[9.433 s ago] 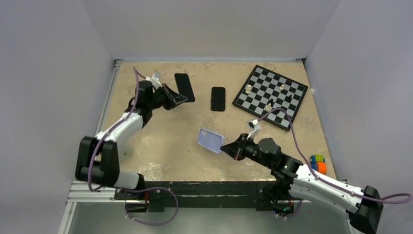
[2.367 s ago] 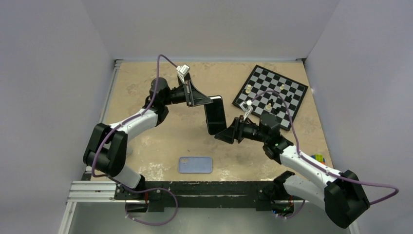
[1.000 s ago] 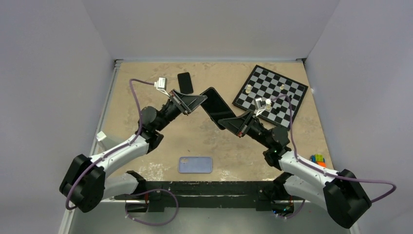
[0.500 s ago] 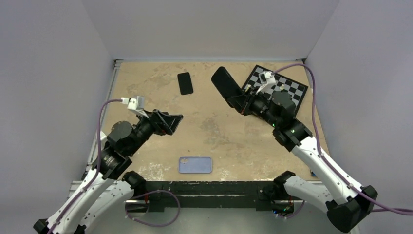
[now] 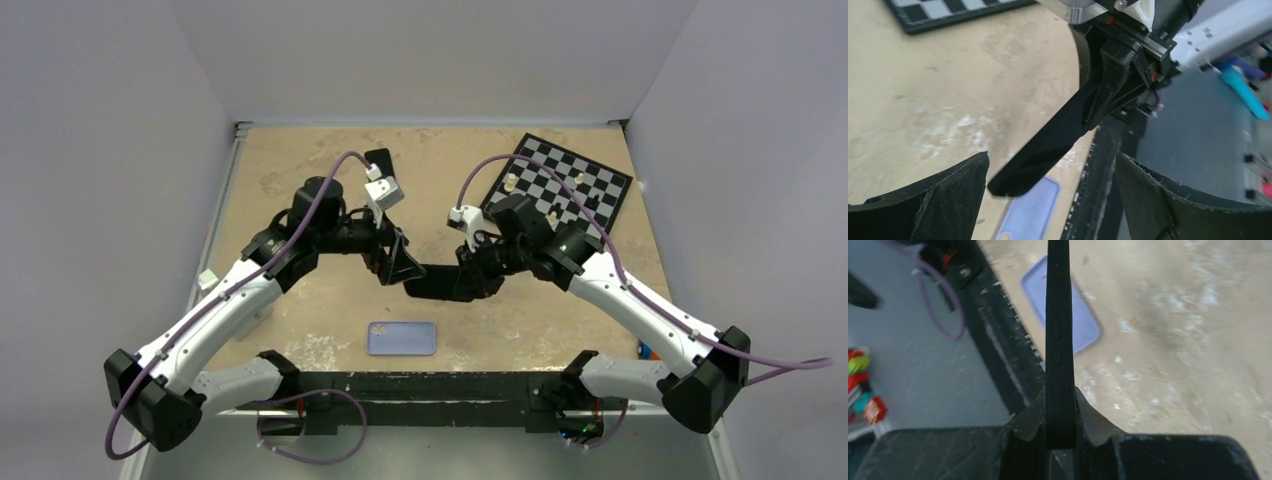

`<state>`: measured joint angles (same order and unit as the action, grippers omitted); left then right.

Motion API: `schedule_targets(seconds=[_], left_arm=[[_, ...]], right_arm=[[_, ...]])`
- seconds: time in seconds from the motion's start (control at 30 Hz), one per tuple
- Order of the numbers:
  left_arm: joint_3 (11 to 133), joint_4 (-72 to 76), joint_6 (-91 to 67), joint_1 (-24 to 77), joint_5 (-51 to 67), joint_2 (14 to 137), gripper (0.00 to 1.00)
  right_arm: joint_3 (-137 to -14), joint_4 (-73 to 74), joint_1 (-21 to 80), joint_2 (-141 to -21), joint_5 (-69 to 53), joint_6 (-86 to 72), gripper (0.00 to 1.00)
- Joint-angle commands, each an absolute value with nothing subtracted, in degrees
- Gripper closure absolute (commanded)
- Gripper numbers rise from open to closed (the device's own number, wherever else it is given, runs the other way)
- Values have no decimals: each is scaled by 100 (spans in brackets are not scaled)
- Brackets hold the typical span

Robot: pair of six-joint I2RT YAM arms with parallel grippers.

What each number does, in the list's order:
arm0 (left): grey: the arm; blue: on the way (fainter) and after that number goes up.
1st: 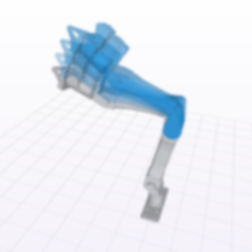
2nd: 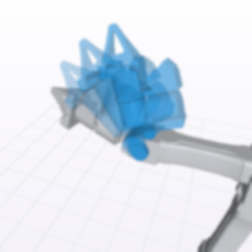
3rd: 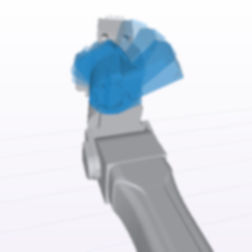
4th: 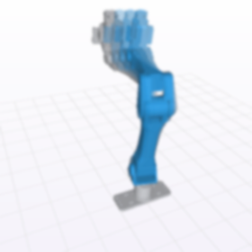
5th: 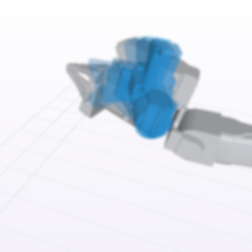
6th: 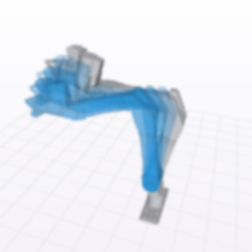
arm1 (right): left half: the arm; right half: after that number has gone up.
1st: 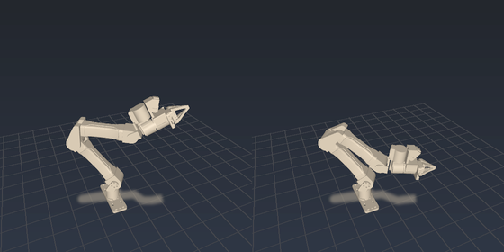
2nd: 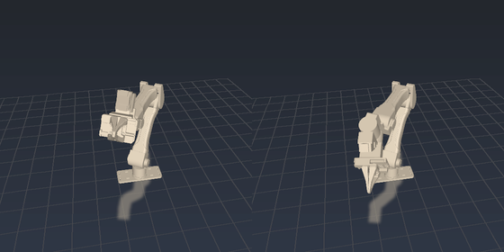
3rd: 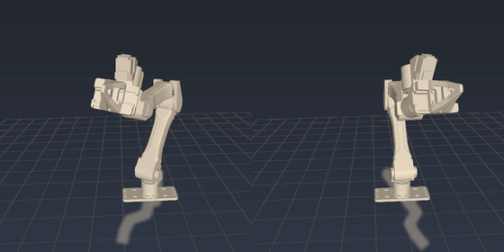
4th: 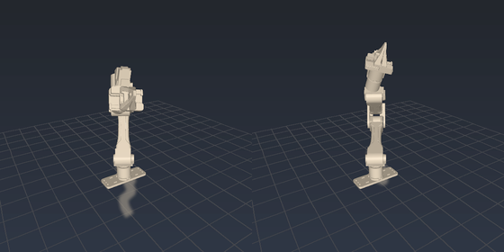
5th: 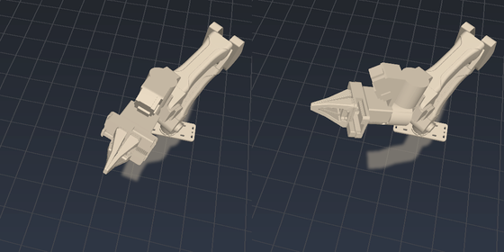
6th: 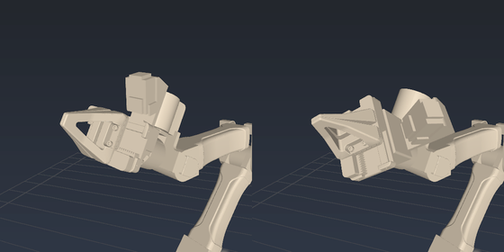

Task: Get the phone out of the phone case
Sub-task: Remove the phone case from the phone.

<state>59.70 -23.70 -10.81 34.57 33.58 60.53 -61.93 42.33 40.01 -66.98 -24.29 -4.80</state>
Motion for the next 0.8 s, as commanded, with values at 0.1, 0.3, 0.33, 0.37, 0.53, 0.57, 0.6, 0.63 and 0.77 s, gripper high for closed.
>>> schedule_targets(seconds=[0.1,0.3,0.33,0.37,0.53,0.57,0.6,0.63,0.77], left_arm=[[6031,-1820,-1022,3570,6492,6617,1],[5898,-1793,-1057,3823,6712,6797,22],[5936,-1880,-1055,3852,6775,6864,29],[5986,-1969,-1055,3869,6843,6934,37],[6161,-2083,-1136,3932,6835,6995,82],[6181,-2072,-1169,3934,6822,6977,88],[6194,-2019,-1223,3930,6810,6947,94],[6193,-1992,-1280,3937,6765,6903,99],[6069,-1409,-1796,3920,6395,6620,100]], right_arm=[[-6294,3529,4193,-6219,-4701,156,100],[-6220,3083,4194,-5882,-5313,59,100],[-6237,3040,4194,-5848,-5326,53,100],[-6247,2995,4200,-5819,-5369,45,100],[-6227,2773,4193,-5811,-5508,-116,100],[-6191,2700,4196,-5775,-5401,-225,100],[-6143,2559,4198,-5725,-5263,-365,99],[-6054,2329,4194,-5629,-5110,-575,97],[-5295,798,4185,-5012,-4275,-1807,82]])
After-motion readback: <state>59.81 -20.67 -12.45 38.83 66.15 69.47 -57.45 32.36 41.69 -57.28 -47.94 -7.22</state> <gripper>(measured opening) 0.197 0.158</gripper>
